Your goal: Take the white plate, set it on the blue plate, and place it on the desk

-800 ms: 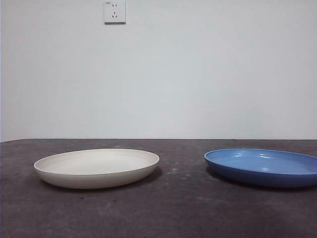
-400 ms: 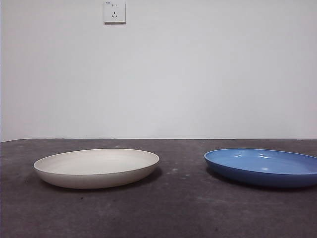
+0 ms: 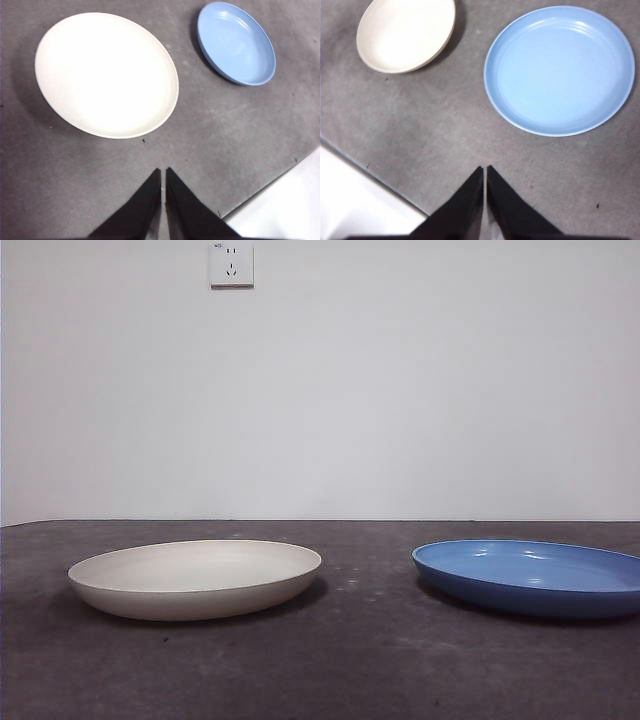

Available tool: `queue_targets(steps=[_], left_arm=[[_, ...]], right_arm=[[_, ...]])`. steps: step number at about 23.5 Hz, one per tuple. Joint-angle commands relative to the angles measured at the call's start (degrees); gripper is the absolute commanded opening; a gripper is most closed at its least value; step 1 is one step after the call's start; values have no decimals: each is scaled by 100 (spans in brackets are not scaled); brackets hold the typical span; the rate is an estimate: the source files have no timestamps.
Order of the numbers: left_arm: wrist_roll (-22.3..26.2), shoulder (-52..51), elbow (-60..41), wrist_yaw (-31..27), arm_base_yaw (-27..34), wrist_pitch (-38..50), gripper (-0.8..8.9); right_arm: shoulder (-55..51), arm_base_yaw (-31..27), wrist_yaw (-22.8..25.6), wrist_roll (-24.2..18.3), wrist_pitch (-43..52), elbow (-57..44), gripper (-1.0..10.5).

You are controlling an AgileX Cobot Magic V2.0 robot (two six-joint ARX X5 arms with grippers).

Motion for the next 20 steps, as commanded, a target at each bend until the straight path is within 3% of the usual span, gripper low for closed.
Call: queue_targets(steps=[1,4,6,11,20], left_arm=[[153,35,131,26,-50,35,19],[149,35,131,26,-50,37,58],[129,35,131,24,-50,44,150],[105,35,131,24,-52,46,439],[-168,35,131,-31,-52,275,458]], right_arm=[[17,120,2,-105,17,98,6],[17,146,2,-52,15,98,7],[17,144,4,-22,15,98,26],[17,144,52,144,15,98,362],[17,144,173,229,17,98,395]])
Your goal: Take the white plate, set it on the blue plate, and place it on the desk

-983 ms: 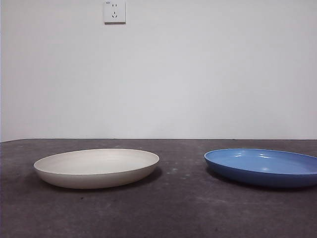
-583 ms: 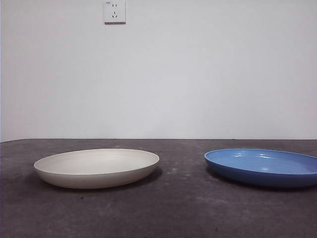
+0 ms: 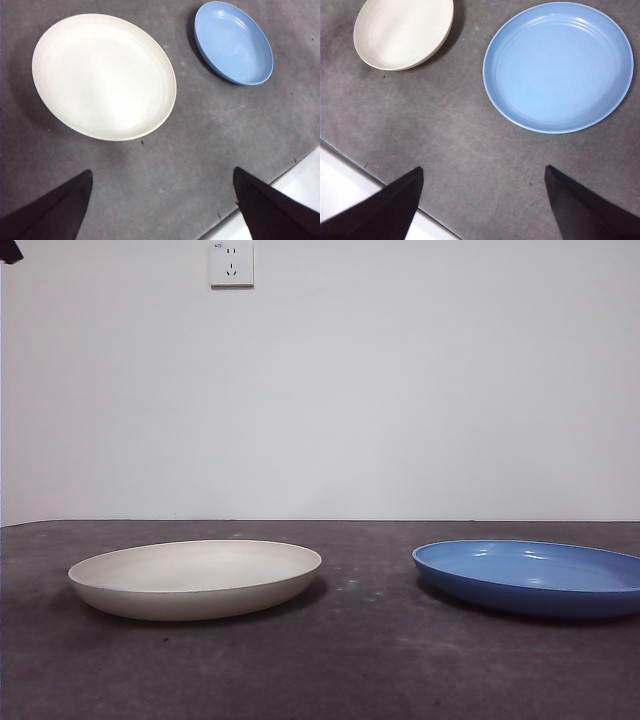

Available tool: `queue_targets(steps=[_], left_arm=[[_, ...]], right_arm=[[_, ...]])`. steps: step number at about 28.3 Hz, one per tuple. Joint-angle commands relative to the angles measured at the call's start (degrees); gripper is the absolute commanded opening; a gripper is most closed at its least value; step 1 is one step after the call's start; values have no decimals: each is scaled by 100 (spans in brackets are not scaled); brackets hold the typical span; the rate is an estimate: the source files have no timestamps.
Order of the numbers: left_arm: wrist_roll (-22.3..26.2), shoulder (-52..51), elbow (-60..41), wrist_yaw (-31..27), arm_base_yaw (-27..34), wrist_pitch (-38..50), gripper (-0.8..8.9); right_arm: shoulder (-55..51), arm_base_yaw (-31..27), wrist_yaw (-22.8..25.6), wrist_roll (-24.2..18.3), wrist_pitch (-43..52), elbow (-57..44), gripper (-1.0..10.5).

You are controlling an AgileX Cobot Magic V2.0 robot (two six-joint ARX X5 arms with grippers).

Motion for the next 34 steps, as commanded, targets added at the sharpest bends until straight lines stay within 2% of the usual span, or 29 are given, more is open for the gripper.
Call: queue_targets(steps=[1,5,8,13,18,34], left_arm=[[-236,37,131,-98,-20,264,457],[-623,181,133,-601,-20,487,448],[-745,417,136,-682,-20,601,412],[-772,988,146,-706,-20,1032,407],[-769,1788,275,-1178,-20,1316,407],[-765,3921,433,-1399,-20,2658,406]], right_arm=[[28,17,4,63,17,98,395],[24,15,2,79,17,98,395],[24,17,2,79,17,98,395],[24,17,-2,81,17,98,395],[24,17,-2,79,17,98,395],[26,17,-13,81,22,98,394]])
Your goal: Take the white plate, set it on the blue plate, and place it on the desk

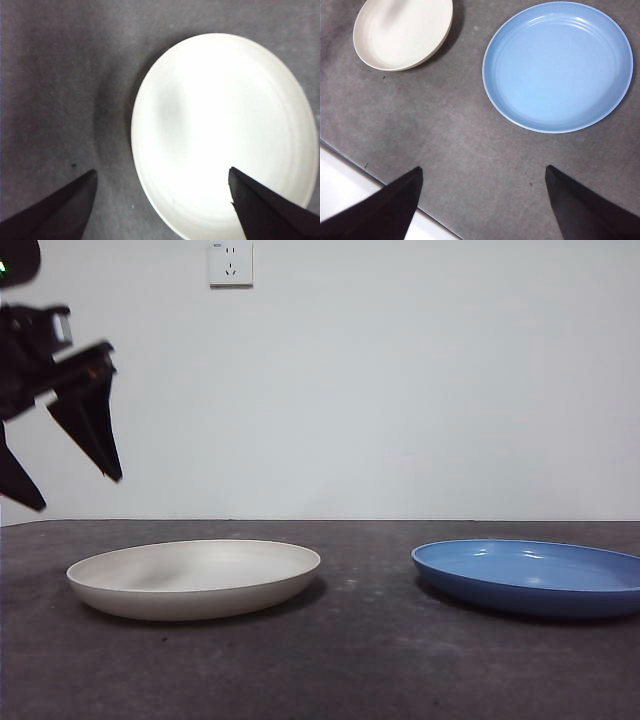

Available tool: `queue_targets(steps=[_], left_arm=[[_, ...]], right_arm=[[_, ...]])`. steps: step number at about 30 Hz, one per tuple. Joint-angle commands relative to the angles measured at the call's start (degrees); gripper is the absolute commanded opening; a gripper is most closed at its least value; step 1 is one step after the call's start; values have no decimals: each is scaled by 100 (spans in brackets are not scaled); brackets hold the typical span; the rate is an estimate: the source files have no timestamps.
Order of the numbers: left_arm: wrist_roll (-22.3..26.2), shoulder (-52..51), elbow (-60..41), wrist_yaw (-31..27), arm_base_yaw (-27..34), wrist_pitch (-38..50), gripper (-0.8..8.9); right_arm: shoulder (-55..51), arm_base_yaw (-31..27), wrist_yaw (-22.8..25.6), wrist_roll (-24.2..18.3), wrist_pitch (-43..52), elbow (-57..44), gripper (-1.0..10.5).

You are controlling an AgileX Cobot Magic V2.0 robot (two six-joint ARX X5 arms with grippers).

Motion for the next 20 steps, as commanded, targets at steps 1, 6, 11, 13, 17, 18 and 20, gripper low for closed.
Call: queue_targets(steps=[1,6,11,13,17,18,20], left_arm=[[-13,306,109,-9,-15,201,406],[-13,723,109,-13,-15,435,406],[-13,1045,109,-162,-17,562,405],[-13,1097,109,-168,-17,597,404],[-13,1134,109,-201,-17,704,343],[-13,1134,109,-205,-17,721,316],[-15,1139,109,-240,-17,721,300]], right_arm=[[26,15,-9,63,22,98,394],[26,13,-9,63,24,98,394],[26,15,-9,63,70,98,394],[26,15,-9,63,79,98,394],[26,15,-9,63,107,98,394],[26,15,-9,63,107,98,394],[26,13,-9,63,107,98,394]])
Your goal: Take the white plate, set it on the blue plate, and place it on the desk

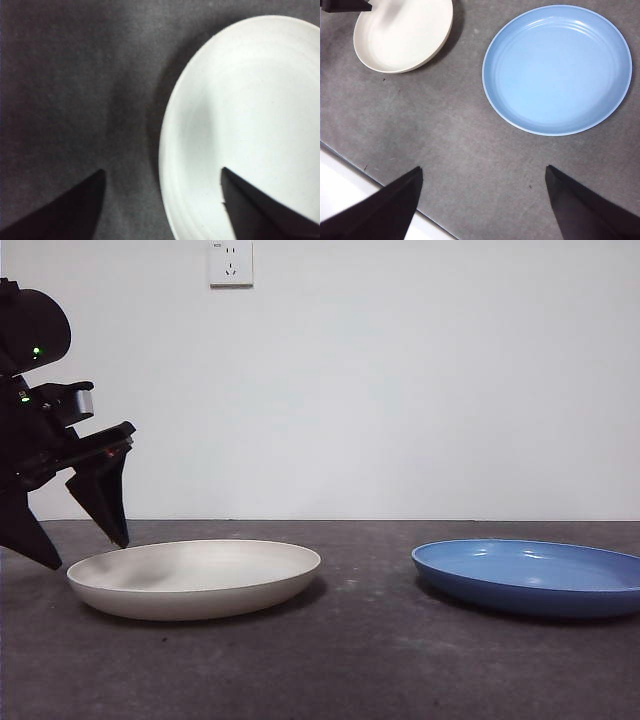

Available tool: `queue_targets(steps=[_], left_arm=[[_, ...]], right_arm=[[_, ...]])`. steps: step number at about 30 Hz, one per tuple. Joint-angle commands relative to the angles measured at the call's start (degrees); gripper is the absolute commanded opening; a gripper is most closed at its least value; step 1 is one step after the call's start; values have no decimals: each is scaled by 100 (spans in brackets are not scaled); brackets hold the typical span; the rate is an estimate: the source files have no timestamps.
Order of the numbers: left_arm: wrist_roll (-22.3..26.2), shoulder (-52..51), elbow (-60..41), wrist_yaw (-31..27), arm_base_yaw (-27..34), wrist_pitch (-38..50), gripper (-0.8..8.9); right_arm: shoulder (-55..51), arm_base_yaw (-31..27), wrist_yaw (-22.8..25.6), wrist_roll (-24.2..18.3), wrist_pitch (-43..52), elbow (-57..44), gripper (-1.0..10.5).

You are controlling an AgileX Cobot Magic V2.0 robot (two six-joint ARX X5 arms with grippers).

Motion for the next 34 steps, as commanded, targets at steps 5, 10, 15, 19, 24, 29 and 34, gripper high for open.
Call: queue_targets(steps=[5,10,15,19,24,29,34], left_arm=[[-15,166,103,-61,-15,7,299],[-20,282,103,-61,-63,-79,299],[-22,286,103,-61,-127,-28,233],[-122,286,103,-61,-127,0,111],[-151,286,103,-61,-127,-2,8],[-289,280,107,-61,-127,17,8],[-533,153,203,-59,-127,13,9]], right_arm=[[26,13,-9,63,57,98,394],[26,13,-9,63,59,98,394],[24,13,-9,63,61,98,394],[24,13,-9,63,61,98,394],[24,13,-9,63,61,98,393],[24,13,-9,61,61,98,394],[24,13,-9,61,61,98,393]])
